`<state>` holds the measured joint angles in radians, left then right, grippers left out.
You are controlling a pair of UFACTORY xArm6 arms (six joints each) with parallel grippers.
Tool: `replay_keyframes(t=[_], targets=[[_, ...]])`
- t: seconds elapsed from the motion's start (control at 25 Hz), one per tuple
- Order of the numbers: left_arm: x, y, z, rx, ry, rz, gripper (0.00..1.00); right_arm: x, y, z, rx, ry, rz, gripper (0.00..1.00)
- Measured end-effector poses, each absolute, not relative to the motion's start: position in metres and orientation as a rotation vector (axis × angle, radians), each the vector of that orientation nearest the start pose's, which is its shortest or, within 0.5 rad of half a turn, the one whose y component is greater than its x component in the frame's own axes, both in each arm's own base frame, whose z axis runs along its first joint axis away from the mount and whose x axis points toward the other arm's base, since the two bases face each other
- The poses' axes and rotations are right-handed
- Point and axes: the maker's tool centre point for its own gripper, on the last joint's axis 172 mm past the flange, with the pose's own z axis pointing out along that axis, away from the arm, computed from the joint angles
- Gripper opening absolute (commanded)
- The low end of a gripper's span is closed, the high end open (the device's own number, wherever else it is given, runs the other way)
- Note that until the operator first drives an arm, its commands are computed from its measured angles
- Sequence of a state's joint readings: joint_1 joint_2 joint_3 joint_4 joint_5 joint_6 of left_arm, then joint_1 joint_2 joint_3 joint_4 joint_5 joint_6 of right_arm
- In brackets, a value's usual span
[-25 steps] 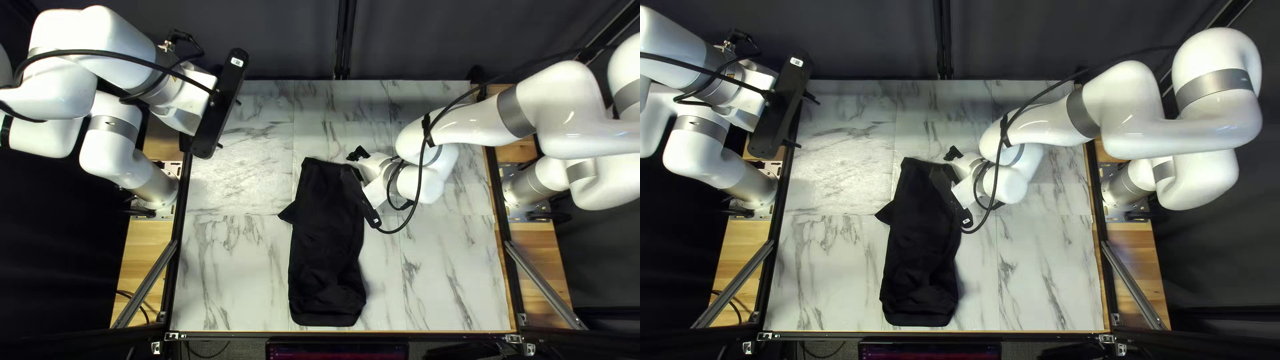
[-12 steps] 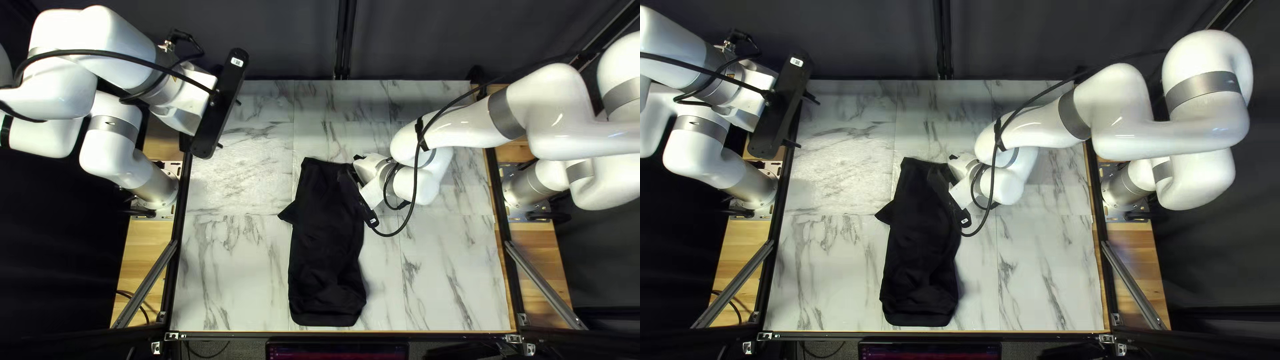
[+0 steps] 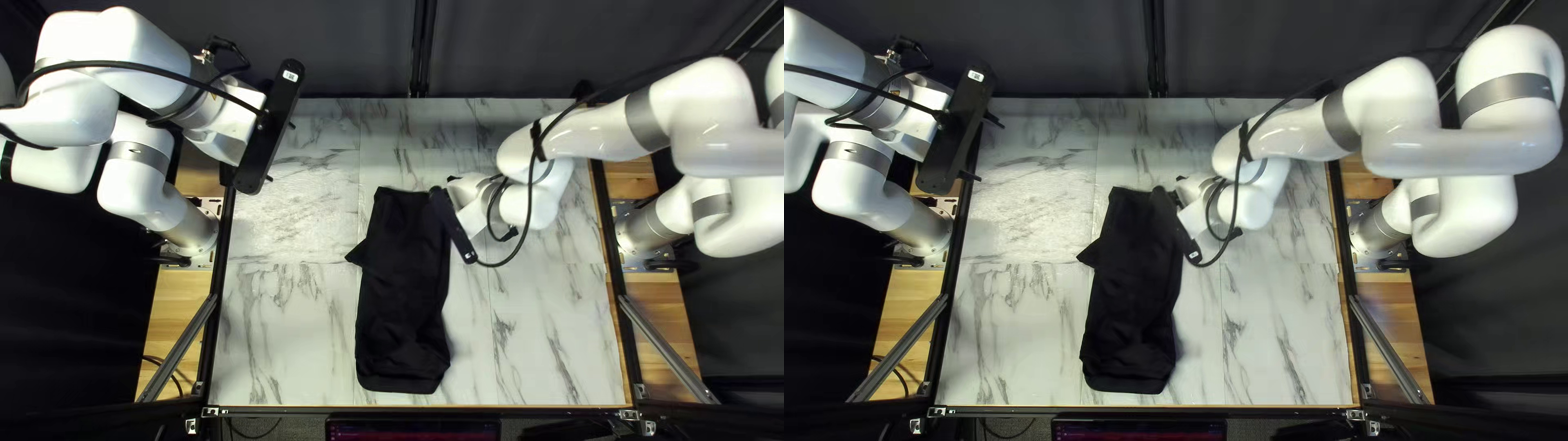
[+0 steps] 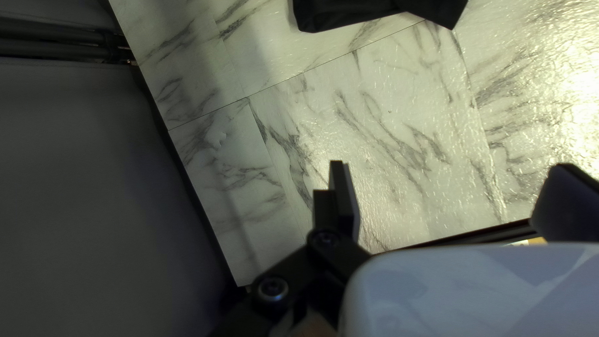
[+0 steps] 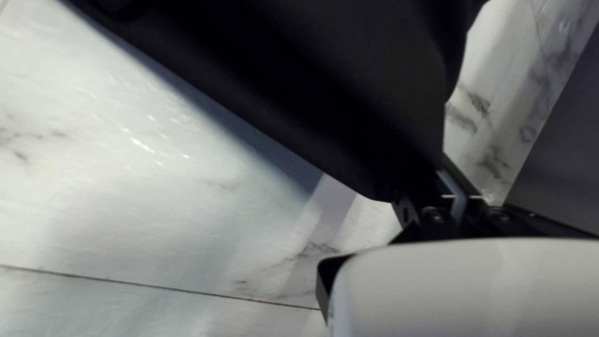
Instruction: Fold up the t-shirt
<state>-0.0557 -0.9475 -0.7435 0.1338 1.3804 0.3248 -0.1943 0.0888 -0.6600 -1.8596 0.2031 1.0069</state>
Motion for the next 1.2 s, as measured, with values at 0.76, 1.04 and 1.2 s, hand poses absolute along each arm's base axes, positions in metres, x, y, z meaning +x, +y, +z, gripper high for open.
replay_keyframes(t=[0.76,1.04,1.2], targets=[[0.287,0.017,0.364,-2.882,0.562,-0.429,1.0,0.477,-0.037,0.065,-3.622,-1.137,-0.387,1.0],[0.287,0.017,0.364,-2.882,0.562,-0.429,1.0,0.485,-0.033,0.064,-3.64,-1.2,-0.361,0.27],[0.287,0.017,0.364,-2.882,0.562,-0.429,1.0,0.486,-0.028,0.062,-3.637,-1.247,-0.347,0.0]])
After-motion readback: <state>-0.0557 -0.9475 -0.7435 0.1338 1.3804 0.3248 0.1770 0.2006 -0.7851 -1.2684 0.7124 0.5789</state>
